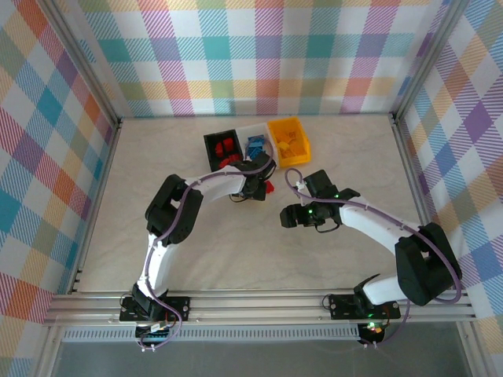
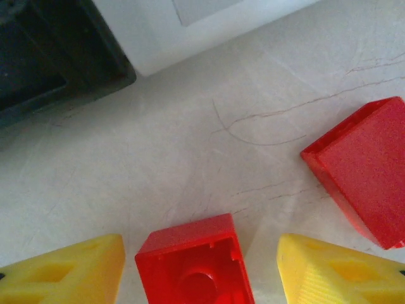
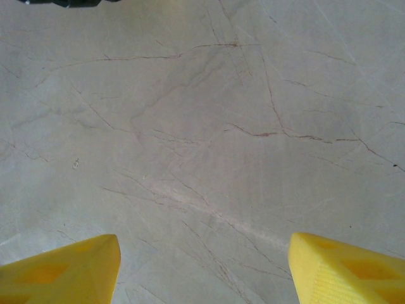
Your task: Sort the legos into containers by color
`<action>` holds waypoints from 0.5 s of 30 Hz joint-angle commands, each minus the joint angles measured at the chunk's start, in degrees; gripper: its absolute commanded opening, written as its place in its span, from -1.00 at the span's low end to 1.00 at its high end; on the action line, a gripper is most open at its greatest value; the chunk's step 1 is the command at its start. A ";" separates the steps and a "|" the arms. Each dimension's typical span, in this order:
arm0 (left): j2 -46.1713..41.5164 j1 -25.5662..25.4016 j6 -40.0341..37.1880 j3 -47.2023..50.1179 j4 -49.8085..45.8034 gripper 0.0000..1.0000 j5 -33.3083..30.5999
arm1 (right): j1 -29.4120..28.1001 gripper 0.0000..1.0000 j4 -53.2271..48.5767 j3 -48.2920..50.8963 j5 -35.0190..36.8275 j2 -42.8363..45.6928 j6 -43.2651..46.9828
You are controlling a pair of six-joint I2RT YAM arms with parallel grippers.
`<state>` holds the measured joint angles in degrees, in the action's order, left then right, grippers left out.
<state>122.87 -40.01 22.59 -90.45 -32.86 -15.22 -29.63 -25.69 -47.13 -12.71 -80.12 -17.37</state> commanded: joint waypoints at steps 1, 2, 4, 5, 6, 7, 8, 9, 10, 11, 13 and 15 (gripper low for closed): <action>1.30 -0.08 -0.81 -1.61 -0.86 0.26 -1.20 | 0.18 0.41 0.46 -0.04 -0.74 -0.39 0.03; 1.38 -0.07 -0.76 -1.60 -0.80 0.21 -1.24 | 0.17 0.41 0.45 0.02 -0.72 -0.35 0.05; 1.42 0.22 -0.82 -1.57 -0.55 0.14 -1.05 | 0.17 0.41 0.22 -0.06 -0.73 -0.29 0.26; 1.53 0.30 -0.80 -1.66 -0.56 0.10 -0.90 | 0.12 0.41 0.19 -0.08 -0.67 -0.30 0.31; 1.51 0.48 -0.87 -1.75 -0.54 0.04 -0.81 | 0.18 0.41 0.13 -0.11 -0.67 -0.26 0.36; 1.56 0.52 -0.86 -1.70 -0.49 0.01 -0.76 | 0.22 0.41 0.09 -0.10 -0.65 -0.30 0.40; 1.58 0.69 -0.91 -1.71 -0.53 0.01 -0.73 | 0.21 0.41 -0.06 -0.06 -0.61 -0.22 0.48; 1.57 0.72 -0.90 -1.62 -0.32 -0.03 -0.63 | 0.22 0.41 -0.07 -0.11 -0.58 -0.13 0.49; 1.44 0.81 -1.07 -1.52 -0.22 -0.10 -0.61 | 0.27 0.41 -0.10 -0.11 -0.56 -0.05 0.49; 1.48 0.90 -1.15 -1.40 0.09 -0.15 -0.36 | 0.27 0.41 -0.19 -0.12 -0.54 -0.04 0.49; 1.46 0.94 -1.39 -1.47 0.13 -0.23 -0.24 | 0.32 0.41 -0.16 0.01 -0.50 0.05 0.49; 1.47 0.90 -1.46 -1.43 0.12 -0.29 -0.11 | 0.30 0.41 -0.36 -0.04 -0.65 0.05 0.49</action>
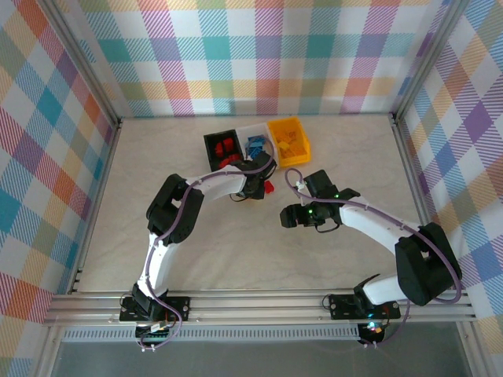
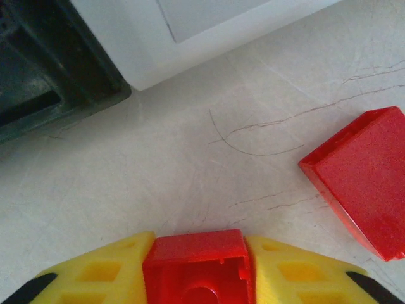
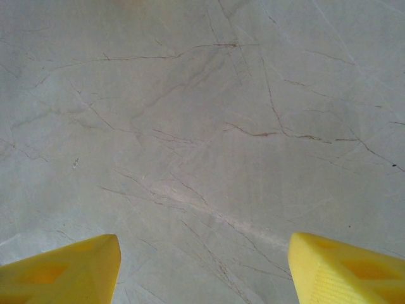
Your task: Sort the legos into containers by color
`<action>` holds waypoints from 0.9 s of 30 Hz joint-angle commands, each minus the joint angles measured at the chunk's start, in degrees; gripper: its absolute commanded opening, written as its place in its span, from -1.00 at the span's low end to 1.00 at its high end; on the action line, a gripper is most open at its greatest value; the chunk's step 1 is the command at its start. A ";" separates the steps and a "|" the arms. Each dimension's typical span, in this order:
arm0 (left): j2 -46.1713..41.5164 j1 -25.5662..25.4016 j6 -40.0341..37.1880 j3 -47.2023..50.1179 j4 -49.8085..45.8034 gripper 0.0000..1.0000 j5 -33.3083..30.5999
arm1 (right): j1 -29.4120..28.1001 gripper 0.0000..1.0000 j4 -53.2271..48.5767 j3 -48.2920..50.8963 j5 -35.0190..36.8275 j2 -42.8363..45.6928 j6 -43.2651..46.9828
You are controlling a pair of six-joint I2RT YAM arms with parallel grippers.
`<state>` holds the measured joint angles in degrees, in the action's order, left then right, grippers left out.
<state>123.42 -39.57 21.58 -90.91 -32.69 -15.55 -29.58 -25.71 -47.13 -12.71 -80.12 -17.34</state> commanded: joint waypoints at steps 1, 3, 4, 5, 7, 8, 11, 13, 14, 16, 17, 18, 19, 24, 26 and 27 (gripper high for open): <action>0.95 0.54 -0.44 -0.89 0.06 -0.34 0.34 | 0.22 0.41 -0.42 -0.06 -0.65 0.10 0.49; 0.68 0.55 -0.61 -0.29 0.25 -0.42 0.70 | 0.18 0.41 -0.80 -0.24 -0.36 0.30 0.56; 0.42 0.55 -0.65 0.09 0.50 -0.43 0.91 | 0.16 0.41 -0.93 -0.20 -0.15 0.44 0.62; 0.19 0.55 -0.63 0.50 0.68 -0.44 1.15 | 0.24 0.41 -1.14 -0.30 0.19 0.70 0.73; -1.06 0.55 -0.72 2.18 1.55 -0.44 1.74 | 0.22 0.41 -1.48 -0.24 0.66 1.14 0.82; -1.90 0.63 -0.72 3.02 1.87 -0.44 1.97 | 0.31 0.41 -1.57 -0.24 0.75 1.34 0.82; -5.29 0.81 -0.50 6.79 3.80 -0.45 2.80 | 0.58 0.41 -1.90 -0.33 1.18 2.05 0.82; -7.88 0.90 -0.88 9.12 4.53 -0.45 3.42 | 0.75 0.41 -1.74 -0.03 1.83 3.36 0.65; -8.99 0.90 -1.16 10.12 4.80 -0.45 3.80 | 0.75 0.40 -1.62 0.20 2.17 4.17 0.51; -11.74 1.05 -1.60 12.47 5.17 -0.45 4.28 | 0.75 0.40 -0.03 1.42 3.18 6.96 0.00; -12.75 1.10 -1.89 13.48 5.39 -0.45 4.48 | 0.76 0.40 0.74 2.17 3.71 8.44 -0.22; -14.09 1.24 -1.91 14.50 5.51 -0.45 4.67 | 0.73 0.40 1.58 2.97 4.15 10.11 -0.32; -15.62 1.58 -2.02 15.44 5.65 -0.45 5.18 | 0.75 0.41 2.30 3.74 4.51 11.37 -0.32; -21.24 4.85 -1.99 17.77 6.16 -0.45 8.23 | 0.84 0.42 4.48 6.39 5.39 15.08 -0.67; -22.27 6.62 -3.01 16.16 4.96 -0.44 8.54 | 0.81 0.42 4.59 6.69 5.18 14.37 -0.84; -22.22 7.52 -3.58 14.78 4.13 -0.44 8.56 | 0.81 0.42 4.69 6.68 4.80 13.99 -1.00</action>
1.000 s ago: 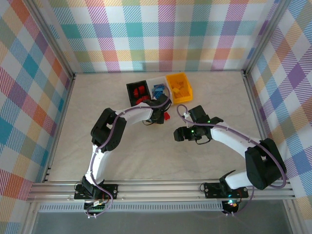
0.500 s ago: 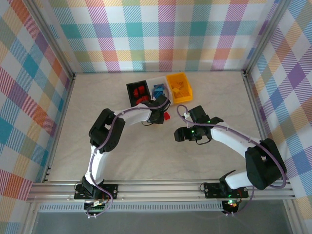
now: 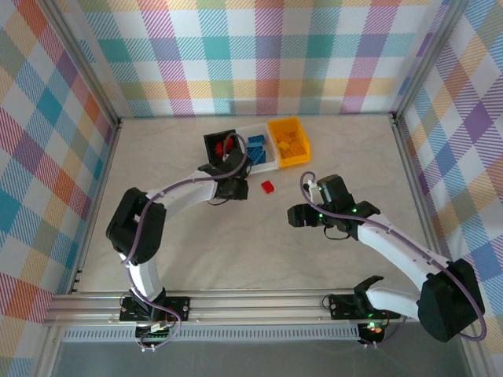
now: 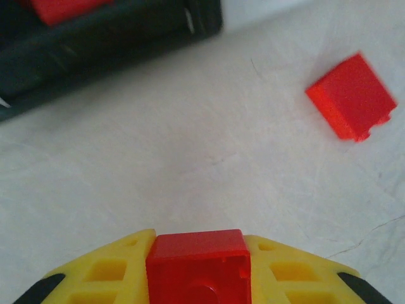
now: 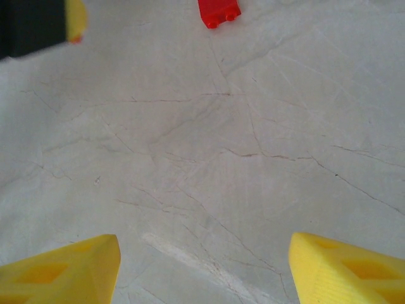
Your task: Sort the legos into containers by color
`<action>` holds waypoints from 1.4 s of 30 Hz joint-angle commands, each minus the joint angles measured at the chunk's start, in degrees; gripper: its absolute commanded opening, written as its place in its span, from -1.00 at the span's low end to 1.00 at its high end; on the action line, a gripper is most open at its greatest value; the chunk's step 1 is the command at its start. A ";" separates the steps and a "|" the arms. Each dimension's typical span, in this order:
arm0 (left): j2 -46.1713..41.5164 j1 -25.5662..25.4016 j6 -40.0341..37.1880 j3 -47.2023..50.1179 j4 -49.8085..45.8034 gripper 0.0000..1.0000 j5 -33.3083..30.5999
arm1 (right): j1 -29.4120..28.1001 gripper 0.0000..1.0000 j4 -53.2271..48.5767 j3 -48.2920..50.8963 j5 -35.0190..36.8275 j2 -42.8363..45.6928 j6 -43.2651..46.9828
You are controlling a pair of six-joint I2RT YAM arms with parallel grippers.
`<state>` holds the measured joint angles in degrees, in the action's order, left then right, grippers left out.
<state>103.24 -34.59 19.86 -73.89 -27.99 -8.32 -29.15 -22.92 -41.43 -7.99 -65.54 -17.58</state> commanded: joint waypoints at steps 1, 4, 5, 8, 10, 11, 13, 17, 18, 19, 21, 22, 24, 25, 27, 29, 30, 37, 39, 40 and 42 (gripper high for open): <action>-1.77 3.50 -2.77 -4.27 -1.73 -0.44 1.42 | 0.43 0.42 1.95 1.12 -0.62 -1.09 -1.00; 0.48 6.38 -5.10 -11.05 -4.98 -0.43 0.76 | 0.32 0.41 3.09 1.70 -1.91 -2.08 -1.99; 1.56 7.52 -5.71 -13.30 -5.83 -0.43 0.84 | 0.36 0.41 3.45 1.87 -2.01 -2.12 -2.25; 5.19 10.45 -6.82 -19.06 -6.91 -0.43 2.11 | 0.37 0.41 3.75 2.27 -2.31 -2.11 -2.63; 8.21 11.96 -7.57 -23.47 -7.98 -0.43 2.64 | 0.38 0.41 3.77 2.57 -2.38 -2.14 -2.67; 9.98 12.49 -8.05 -25.72 -8.69 -0.43 2.82 | 0.34 0.41 3.75 2.56 -2.47 -2.34 -2.63; 13.14 13.16 -8.89 -29.40 -10.10 -0.43 2.86 | 0.32 0.41 3.73 2.66 -2.58 -2.53 -2.78; 18.87 14.15 -9.65 -36.14 -12.14 -0.42 2.98 | 0.32 0.40 4.02 3.31 -2.98 -2.53 -3.07; 20.15 14.34 -9.79 -37.57 -12.57 -0.42 3.08 | 0.32 0.40 3.92 3.38 -2.95 -2.49 -3.07; 21.38 14.58 -9.84 -38.98 -13.02 -0.43 3.01 | 0.32 0.40 3.74 3.43 -3.08 -2.40 -3.07; 23.59 15.02 -9.84 -41.55 -14.15 -0.43 3.39 | 0.30 0.40 3.19 3.39 -2.85 -2.14 -2.83; 24.45 15.16 -9.84 -42.61 -14.52 -0.43 3.69 | 0.32 0.40 2.84 3.49 -2.59 -1.80 -2.68; 25.54 15.25 -10.00 -43.88 -14.73 -0.43 4.03 | 0.32 0.40 2.43 3.72 -2.00 -1.41 -2.37; 25.89 15.25 -10.02 -44.30 -14.73 -0.43 4.04 | 0.34 0.40 2.31 3.83 -1.74 -1.31 -2.19; 26.51 15.25 -10.02 -44.98 -14.86 -0.43 4.28 | 0.32 0.40 2.00 3.88 -1.53 -1.17 -2.06; 26.99 15.25 -9.87 -45.73 -15.01 -0.43 4.57 | 0.32 0.40 1.89 3.97 -1.59 -1.09 -2.10; 27.25 15.25 -9.70 -45.93 -14.99 -0.43 4.69 | 0.32 0.40 1.99 4.09 -1.55 -1.00 -2.19; 27.97 15.25 -9.40 -46.66 -15.43 -0.34 5.11 | 0.33 0.40 1.28 4.22 -1.68 -0.47 -2.10; 27.98 15.25 -9.23 -46.77 -15.43 -0.20 5.15 | 0.36 0.40 1.03 4.10 -1.51 -0.18 -2.02; 27.98 15.25 -9.20 -46.76 -15.43 -0.16 5.15 | 0.38 0.40 0.90 4.14 -1.57 -0.10 -2.02; 27.98 15.23 -9.05 -46.90 -15.35 -0.13 5.36 | 0.32 0.40 0.68 4.17 -1.37 0.37 -2.02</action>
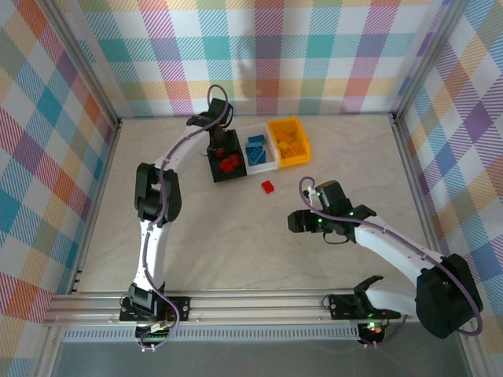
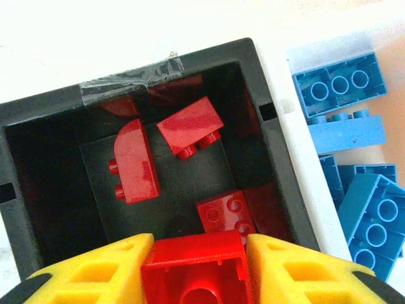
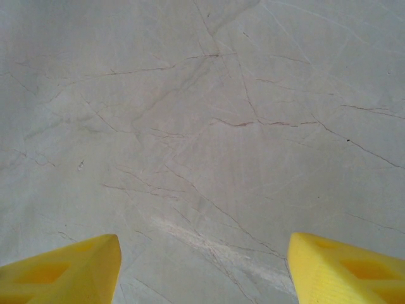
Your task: Sort the legos into containers by color
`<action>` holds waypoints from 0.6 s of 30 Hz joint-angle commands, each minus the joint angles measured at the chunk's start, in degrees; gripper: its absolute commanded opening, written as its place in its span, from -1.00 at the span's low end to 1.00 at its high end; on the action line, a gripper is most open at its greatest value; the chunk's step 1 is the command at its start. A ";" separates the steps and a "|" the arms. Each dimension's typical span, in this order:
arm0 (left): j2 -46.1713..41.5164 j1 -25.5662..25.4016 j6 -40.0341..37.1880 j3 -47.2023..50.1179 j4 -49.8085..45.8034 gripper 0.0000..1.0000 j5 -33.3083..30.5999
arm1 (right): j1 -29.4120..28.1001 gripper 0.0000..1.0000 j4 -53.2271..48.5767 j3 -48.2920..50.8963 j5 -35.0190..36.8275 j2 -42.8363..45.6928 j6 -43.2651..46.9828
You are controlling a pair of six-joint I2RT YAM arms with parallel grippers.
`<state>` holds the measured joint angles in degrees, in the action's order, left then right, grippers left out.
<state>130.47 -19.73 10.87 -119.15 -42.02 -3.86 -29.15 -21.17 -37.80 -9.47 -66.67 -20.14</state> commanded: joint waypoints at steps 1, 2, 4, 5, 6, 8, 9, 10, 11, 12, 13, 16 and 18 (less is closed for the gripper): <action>0.66 0.39 -0.06 -1.76 -1.36 -0.09 1.00 | 0.32 0.40 -1.15 0.59 0.10 1.59 0.49; 0.58 0.37 -0.09 -1.84 -1.51 -0.04 1.01 | 0.34 0.40 -1.24 0.54 0.07 1.64 0.60; 0.18 0.37 0.01 -1.87 -1.51 0.10 0.96 | 0.32 0.41 -1.50 0.61 0.15 1.64 0.63; -0.10 0.30 0.02 -1.85 -1.49 0.13 0.99 | 0.32 0.40 -1.52 0.55 0.08 1.71 0.55; -0.38 0.30 0.02 -1.86 -1.49 0.15 0.97 | 0.32 0.41 -1.56 0.62 0.11 1.72 0.49; -1.12 0.30 0.02 -1.57 -1.57 0.18 1.28 | 0.31 0.41 -1.61 0.51 -0.05 1.85 0.32; -1.48 0.31 0.02 -1.48 -1.64 0.18 1.40 | 0.32 0.41 -1.66 0.46 -0.06 1.90 0.30; -2.04 0.29 -0.02 -1.23 -1.63 0.21 1.48 | 0.32 0.41 -1.67 0.57 -0.06 1.99 0.28; -2.59 0.22 -0.02 -0.78 -1.53 0.21 1.57 | 0.33 0.41 -1.60 0.45 -0.08 1.99 0.20; -3.51 0.15 0.00 -0.15 -1.24 0.22 1.64 | 0.32 0.41 -1.65 0.51 -0.10 1.91 0.12; -4.53 0.05 0.00 0.78 -0.81 0.24 1.66 | 0.36 0.42 -1.55 0.59 -0.14 1.82 0.04; -8.35 -0.20 0.11 3.25 0.34 0.27 2.09 | 0.38 0.45 -1.42 0.76 -0.26 1.05 -0.23; -11.26 -0.44 0.30 5.32 1.09 0.28 2.82 | 0.33 0.49 -1.26 0.97 -0.41 0.44 -0.51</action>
<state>126.48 -19.81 11.05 -115.63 -41.80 -2.39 -29.15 -22.09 -37.80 -9.52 -65.89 -20.23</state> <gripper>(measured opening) 0.637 0.738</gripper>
